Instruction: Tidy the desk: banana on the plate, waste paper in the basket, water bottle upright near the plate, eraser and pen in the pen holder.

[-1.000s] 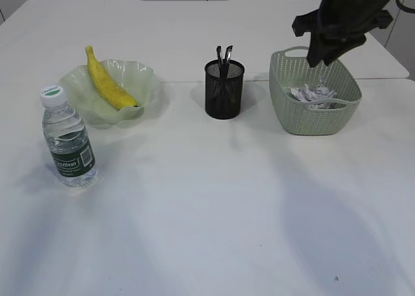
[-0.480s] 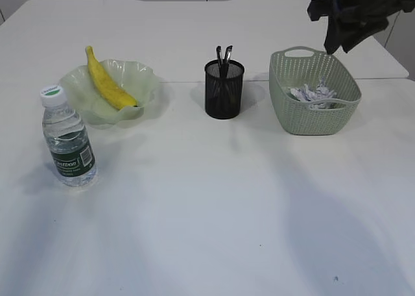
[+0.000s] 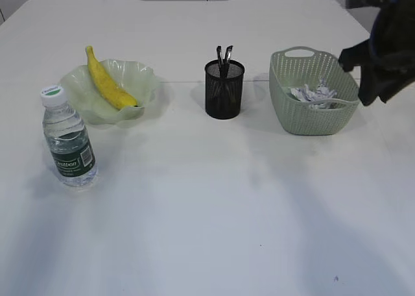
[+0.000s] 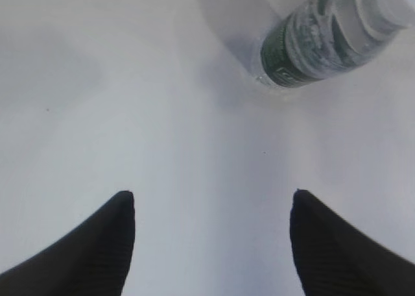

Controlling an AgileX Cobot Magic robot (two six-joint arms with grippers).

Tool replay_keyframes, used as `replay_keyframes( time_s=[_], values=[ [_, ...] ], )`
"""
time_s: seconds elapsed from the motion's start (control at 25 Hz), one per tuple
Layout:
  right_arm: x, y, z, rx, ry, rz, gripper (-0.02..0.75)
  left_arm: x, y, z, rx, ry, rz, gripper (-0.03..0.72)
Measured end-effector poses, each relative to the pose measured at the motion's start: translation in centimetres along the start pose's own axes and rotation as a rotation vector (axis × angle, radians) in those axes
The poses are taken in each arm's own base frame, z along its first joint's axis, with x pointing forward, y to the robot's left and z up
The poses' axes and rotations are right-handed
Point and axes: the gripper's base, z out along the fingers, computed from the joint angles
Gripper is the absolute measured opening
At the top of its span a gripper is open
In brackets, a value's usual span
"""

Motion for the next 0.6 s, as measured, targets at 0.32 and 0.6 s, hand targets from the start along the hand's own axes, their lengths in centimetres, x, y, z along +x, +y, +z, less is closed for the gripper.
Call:
replay_keyframes(
  time_s=[0.32, 0.6],
  values=[
    [4.6, 0.0, -1.5, -0.001, -0.034, -0.002, 0.218, 1.9, -4.4, -2.8, 0.037, -0.060, 0.143, 0.526],
    [6.5, -0.2, -5.2, 0.001, -0.165, 0.012, 0.218, 4.2, -4.1, -6.0, -0.031, -0.071, 0.167, 0.512]
  ],
)
